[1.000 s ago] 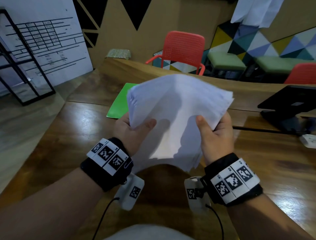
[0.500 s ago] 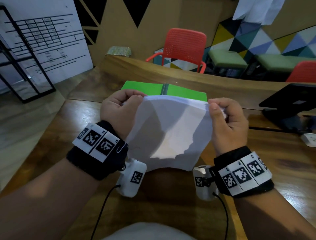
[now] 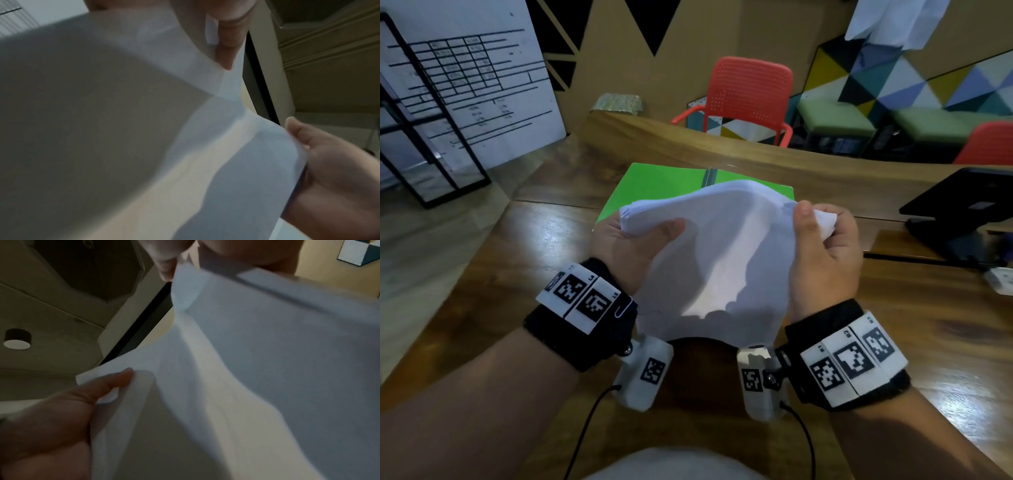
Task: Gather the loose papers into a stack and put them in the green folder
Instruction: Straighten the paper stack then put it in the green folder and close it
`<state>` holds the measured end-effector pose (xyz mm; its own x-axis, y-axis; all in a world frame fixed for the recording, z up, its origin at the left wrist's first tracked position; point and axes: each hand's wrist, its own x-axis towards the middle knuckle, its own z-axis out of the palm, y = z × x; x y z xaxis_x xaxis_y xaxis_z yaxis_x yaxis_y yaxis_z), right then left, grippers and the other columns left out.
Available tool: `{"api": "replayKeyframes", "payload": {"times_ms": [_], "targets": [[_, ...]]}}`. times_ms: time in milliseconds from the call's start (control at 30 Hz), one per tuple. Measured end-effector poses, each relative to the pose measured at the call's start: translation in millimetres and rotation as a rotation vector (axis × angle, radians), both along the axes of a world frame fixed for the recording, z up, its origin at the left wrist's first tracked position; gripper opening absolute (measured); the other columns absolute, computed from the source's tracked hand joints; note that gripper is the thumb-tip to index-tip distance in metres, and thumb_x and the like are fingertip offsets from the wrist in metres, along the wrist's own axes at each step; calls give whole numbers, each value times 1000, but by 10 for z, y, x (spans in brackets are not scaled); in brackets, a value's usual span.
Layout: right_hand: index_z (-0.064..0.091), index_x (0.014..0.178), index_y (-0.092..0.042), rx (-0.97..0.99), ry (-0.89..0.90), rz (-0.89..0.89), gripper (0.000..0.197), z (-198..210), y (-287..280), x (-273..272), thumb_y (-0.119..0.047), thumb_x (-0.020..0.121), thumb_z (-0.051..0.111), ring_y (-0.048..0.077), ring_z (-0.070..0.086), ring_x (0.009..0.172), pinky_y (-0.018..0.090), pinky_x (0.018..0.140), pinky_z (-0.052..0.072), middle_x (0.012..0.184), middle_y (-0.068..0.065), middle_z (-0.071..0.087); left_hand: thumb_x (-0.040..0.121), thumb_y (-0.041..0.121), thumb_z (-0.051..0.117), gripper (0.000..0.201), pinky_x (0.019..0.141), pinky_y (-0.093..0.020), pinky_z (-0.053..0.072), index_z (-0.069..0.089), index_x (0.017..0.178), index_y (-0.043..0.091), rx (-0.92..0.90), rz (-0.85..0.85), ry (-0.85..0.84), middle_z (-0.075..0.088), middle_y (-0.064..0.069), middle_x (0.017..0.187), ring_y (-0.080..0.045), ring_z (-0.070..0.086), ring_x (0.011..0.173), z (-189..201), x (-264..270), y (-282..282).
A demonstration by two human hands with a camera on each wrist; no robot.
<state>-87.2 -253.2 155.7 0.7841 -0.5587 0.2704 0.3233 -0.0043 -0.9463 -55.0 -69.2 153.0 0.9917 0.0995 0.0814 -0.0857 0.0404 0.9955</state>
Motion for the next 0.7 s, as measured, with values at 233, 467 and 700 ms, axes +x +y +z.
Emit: {"api": "replayKeyframes", "payload": {"times_ms": [233, 467, 700], "targets": [[55, 60, -29, 16, 75, -9, 7, 90, -40, 74, -28, 66, 58, 12, 48, 69, 31, 72, 38, 66, -9, 52, 53, 39, 65, 23, 50, -23, 36, 58, 49, 17, -169, 122, 27, 49, 1, 47, -18, 44, 51, 174, 115, -22], [53, 67, -23, 155, 110, 69, 7, 136, -109, 122, -16, 69, 54, 25, 49, 82, 37, 79, 38, 75, 5, 57, 81, 4, 47, 24, 38, -8, 35, 57, 61, 15, -201, 51, 34, 54, 9, 36, -1, 46, 34, 222, 171, -25], [47, 92, -28, 154, 0, 308, 63, 42, -137, 27, -59, 49, 81, 8, 62, 75, 26, 62, 54, 91, -4, 60, 41, 64, 78, 62, 76, -38, 56, 74, 84, 19, 5, -153, 48, 76, -5, 80, -18, 67, 73, -12, 136, 66]]}}
